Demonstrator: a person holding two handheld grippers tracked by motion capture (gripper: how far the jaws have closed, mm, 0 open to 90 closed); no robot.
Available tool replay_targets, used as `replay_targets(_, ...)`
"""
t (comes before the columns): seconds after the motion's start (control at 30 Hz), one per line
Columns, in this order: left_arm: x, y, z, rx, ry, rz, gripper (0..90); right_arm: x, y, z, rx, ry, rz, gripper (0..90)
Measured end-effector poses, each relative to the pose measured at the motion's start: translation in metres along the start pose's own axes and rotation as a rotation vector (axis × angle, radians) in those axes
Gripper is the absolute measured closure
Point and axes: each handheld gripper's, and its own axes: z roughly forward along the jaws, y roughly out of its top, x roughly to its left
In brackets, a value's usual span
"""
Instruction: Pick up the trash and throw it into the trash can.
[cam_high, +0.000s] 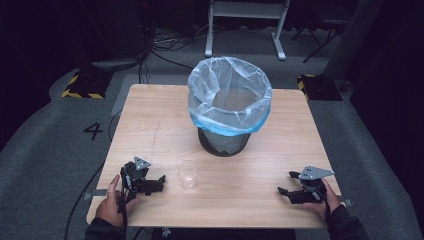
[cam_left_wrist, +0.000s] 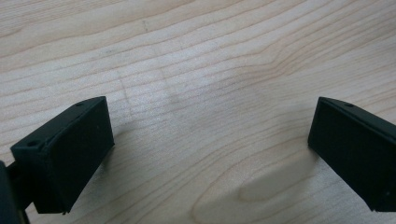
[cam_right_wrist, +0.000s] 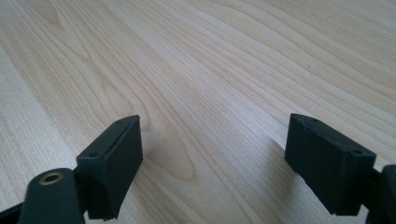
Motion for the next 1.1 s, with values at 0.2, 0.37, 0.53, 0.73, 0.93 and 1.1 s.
replay_targets(0.2, -0.002, -0.001, 0.000, -0.008, 0.013, -0.017, 0.2, 0.001, 0.000, -0.001, 0.002, -0.003, 0.002, 19.0)
replay_targets(0.37, -0.001, -0.001, -0.001, 0.001, 0.007, -0.012, 0.3, 0.001, 0.000, -0.001, 0.002, -0.008, 0.006, 18.7)
replay_targets(0.53, 0.000, -0.002, -0.001, 0.000, 0.005, -0.015, 0.3, 0.000, 0.001, -0.003, 0.026, -0.014, -0.003, 17.5)
replay_targets(0.73, 0.000, -0.002, -0.001, 0.000, 0.005, -0.015, 0.3, 0.001, 0.001, -0.007, 0.036, 0.000, -0.011, 19.2)
replay_targets(0.93, 0.000, -0.002, -0.001, 0.000, 0.005, -0.015, 0.3, 0.008, 0.014, -0.012, -0.038, 0.059, -0.019, 19.2)
replay_targets(1.1, 0.000, -0.002, -0.001, 0.000, 0.005, -0.015, 0.3, 0.021, 0.026, -0.007, -0.035, 0.082, -0.078, 20.0)
